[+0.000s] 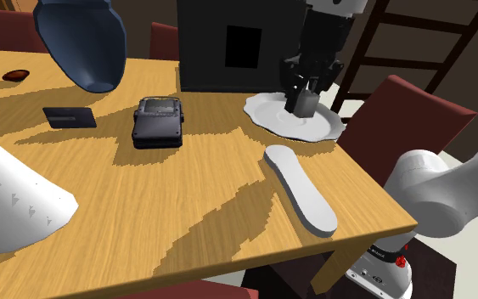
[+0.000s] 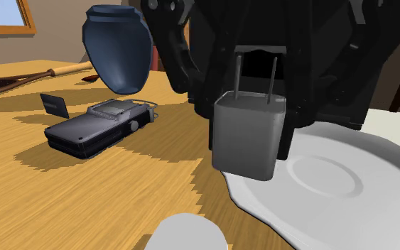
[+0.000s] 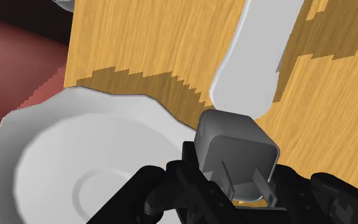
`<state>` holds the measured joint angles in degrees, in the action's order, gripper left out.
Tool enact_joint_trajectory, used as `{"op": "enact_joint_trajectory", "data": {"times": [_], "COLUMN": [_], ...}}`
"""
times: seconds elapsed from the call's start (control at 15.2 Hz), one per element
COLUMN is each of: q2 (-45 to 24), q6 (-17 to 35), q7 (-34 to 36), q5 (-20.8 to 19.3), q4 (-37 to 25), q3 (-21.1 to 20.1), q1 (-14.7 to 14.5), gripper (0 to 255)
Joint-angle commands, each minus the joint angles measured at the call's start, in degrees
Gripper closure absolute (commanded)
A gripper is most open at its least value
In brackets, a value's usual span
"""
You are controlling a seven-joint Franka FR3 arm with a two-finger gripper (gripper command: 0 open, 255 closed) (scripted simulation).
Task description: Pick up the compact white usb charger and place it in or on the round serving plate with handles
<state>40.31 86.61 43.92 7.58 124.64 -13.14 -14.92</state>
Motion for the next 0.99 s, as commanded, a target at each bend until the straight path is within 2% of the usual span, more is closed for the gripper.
{"op": "enact_joint_trajectory", "data": {"times": [0.0,0.66,0.92], "q2": [-0.28,-5.27,-4.80], "q6": [0.01,1.94,4.18], "q7": [-2.89,-16.28,-16.61], "q5": [-1.57,-8.43,-8.60], "q4": [-0.03,-2.73,-0.03], "q3": [2.47,13.79,14.10], "q1": [0.80,4.88,4.99], "gripper": [255,255,255]}}
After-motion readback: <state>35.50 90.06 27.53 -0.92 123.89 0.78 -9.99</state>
